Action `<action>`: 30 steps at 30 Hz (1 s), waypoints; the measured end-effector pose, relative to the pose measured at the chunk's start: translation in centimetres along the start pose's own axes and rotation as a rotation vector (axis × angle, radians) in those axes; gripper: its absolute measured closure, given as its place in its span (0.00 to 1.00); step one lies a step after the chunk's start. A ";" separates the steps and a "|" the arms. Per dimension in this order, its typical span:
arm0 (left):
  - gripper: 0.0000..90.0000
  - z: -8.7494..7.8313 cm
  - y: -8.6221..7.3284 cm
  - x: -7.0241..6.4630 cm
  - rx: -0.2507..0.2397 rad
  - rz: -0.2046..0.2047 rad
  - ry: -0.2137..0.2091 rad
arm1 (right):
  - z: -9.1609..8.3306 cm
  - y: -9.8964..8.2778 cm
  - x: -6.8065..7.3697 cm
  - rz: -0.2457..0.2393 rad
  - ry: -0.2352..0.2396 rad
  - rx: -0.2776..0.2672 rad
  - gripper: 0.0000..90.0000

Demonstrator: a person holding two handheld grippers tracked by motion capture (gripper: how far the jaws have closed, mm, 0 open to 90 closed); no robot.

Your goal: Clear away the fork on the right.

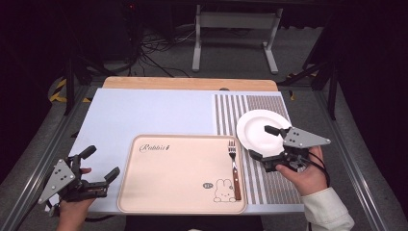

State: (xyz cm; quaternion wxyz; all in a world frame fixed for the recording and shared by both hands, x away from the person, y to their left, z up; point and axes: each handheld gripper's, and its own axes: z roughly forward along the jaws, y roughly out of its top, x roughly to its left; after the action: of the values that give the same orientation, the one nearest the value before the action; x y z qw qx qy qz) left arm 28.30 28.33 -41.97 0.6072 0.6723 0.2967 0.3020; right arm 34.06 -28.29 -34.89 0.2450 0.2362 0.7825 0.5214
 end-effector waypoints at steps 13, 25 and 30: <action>0.00 0.0 0.0 0.0 0.002 0.001 0.001 | -2.3 -3.4 -1.1 0.016 -0.020 -0.086 0.08; 0.00 0.0 0.0 0.0 0.006 0.004 0.002 | -3.7 -7.0 -2.1 0.053 -0.044 -0.127 0.08; 0.00 0.0 0.0 0.0 0.007 0.004 0.002 | -3.8 -8.4 -2.2 0.073 -0.053 -0.133 0.07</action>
State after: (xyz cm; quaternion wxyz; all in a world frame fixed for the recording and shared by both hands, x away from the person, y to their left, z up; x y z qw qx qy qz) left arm 28.30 28.36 -41.98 0.6040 0.6746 0.2973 0.3028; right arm 32.41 -35.23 -41.14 0.2616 0.2614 0.7304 0.5742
